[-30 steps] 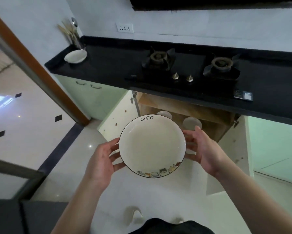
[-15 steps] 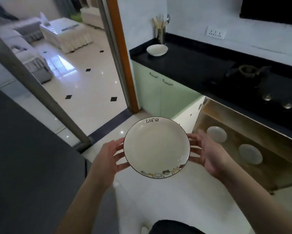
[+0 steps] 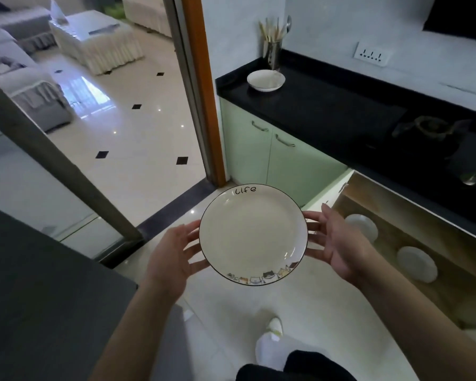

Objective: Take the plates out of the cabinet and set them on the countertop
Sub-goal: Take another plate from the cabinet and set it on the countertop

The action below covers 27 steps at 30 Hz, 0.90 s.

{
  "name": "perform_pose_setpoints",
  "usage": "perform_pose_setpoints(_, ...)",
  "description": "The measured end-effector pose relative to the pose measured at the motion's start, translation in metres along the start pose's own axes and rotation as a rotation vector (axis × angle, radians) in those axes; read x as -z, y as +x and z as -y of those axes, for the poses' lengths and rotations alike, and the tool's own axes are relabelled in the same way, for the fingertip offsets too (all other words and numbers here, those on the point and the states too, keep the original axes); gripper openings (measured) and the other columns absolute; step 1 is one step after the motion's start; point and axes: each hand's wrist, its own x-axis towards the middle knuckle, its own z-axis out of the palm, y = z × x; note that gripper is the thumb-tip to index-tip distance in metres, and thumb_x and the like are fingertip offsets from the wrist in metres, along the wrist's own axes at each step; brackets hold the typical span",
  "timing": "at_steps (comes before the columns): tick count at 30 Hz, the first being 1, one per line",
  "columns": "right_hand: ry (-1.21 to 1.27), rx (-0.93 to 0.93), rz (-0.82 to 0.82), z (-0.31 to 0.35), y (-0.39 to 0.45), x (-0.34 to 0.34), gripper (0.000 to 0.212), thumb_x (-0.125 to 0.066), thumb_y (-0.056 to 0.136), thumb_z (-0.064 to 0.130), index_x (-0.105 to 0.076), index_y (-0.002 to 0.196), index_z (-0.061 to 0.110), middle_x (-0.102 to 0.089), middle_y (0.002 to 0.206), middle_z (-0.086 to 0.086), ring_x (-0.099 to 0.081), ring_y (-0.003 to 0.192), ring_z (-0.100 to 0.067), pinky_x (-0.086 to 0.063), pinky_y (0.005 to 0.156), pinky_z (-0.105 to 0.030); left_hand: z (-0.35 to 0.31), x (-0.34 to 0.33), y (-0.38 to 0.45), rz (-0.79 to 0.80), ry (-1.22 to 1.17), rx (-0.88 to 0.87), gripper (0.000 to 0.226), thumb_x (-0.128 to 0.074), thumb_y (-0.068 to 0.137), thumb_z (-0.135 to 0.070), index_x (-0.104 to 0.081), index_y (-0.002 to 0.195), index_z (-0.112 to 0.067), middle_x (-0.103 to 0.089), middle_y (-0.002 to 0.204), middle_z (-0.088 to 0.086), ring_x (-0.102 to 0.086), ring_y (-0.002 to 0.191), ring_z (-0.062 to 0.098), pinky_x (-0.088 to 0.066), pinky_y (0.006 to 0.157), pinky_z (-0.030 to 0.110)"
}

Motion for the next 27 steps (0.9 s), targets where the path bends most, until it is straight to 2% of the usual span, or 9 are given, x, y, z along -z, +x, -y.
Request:
perform_pose_setpoints(2,0.014,-0.01,0.003,0.013,0.02,0.004,0.054,-0.028,0.102,0.048,-0.064,0.118,0.01,-0.065,0.107,-0.014,-0.066,0.089,-0.024,-0.056,0.072,-0.04,-0.009,-0.013,0.021,-0.003,0.017,0.039,0.041,-0.036,0.098,-0.03,-0.068,0.119,-0.015,-0.071,0.116,0.01,-0.065,0.109,0.033,-0.06,0.066,0.042)
perform_pose_setpoints(5,0.061,-0.02,0.018,0.033,0.052,0.004,0.056,-0.026,0.103,0.047,-0.063,0.119,0.009,-0.064,0.107,-0.015,-0.064,0.092,-0.026,-0.056,0.073,-0.041,-0.032,-0.03,0.051,-0.008,0.049,0.065,0.044,-0.032,0.102,-0.035,-0.065,0.122,-0.014,-0.071,0.116,0.01,-0.065,0.109,0.031,-0.059,0.066,0.043)
perform_pose_setpoints(11,0.079,-0.05,0.082,0.064,0.106,-0.021,0.053,-0.027,0.103,0.046,-0.064,0.114,0.01,-0.065,0.104,-0.014,-0.063,0.095,-0.029,-0.055,0.079,-0.044,-0.073,-0.036,0.102,-0.069,0.111,0.062,0.056,-0.027,0.103,-0.052,-0.066,0.122,-0.015,-0.068,0.121,0.011,-0.062,0.114,0.031,-0.054,0.088,0.053)
perform_pose_setpoints(15,0.092,-0.047,0.115,0.078,0.137,-0.043,0.051,-0.028,0.102,0.047,-0.063,0.115,0.012,-0.065,0.109,-0.014,-0.062,0.101,-0.028,-0.055,0.078,-0.043,-0.088,-0.025,0.132,-0.09,0.063,0.06,0.06,-0.025,0.102,-0.054,-0.066,0.122,-0.014,-0.069,0.121,0.012,-0.064,0.112,0.03,-0.056,0.081,0.05)
perform_pose_setpoints(19,0.081,-0.044,0.111,0.09,0.175,-0.073,0.051,-0.028,0.102,0.046,-0.062,0.114,0.011,-0.064,0.104,-0.012,-0.062,0.094,-0.026,-0.054,0.071,-0.04,-0.106,-0.008,0.182,-0.067,0.009,0.085,0.064,-0.024,0.1,-0.057,-0.069,0.118,-0.015,-0.071,0.118,0.01,-0.066,0.11,0.029,-0.056,0.073,0.044)
perform_pose_setpoints(24,0.069,-0.012,0.051,0.109,0.23,-0.115,0.052,-0.03,0.101,0.047,-0.058,0.121,0.007,-0.06,0.108,-0.015,-0.06,0.097,-0.028,-0.054,0.075,-0.042,-0.135,0.009,0.259,-0.017,-0.015,0.112,0.07,-0.024,0.098,-0.062,-0.072,0.113,-0.014,-0.072,0.115,0.011,-0.065,0.113,0.032,-0.054,0.086,0.052)
perform_pose_setpoints(27,0.096,0.002,0.021,0.123,0.256,-0.14,0.053,-0.032,0.1,0.047,-0.057,0.123,0.006,-0.058,0.108,-0.015,-0.06,0.094,-0.027,-0.054,0.071,-0.04,-0.157,0.019,0.302,0.023,-0.02,0.133,0.071,-0.025,0.097,-0.064,-0.075,0.11,-0.016,-0.073,0.114,0.01,-0.064,0.115,0.033,-0.054,0.087,0.054)
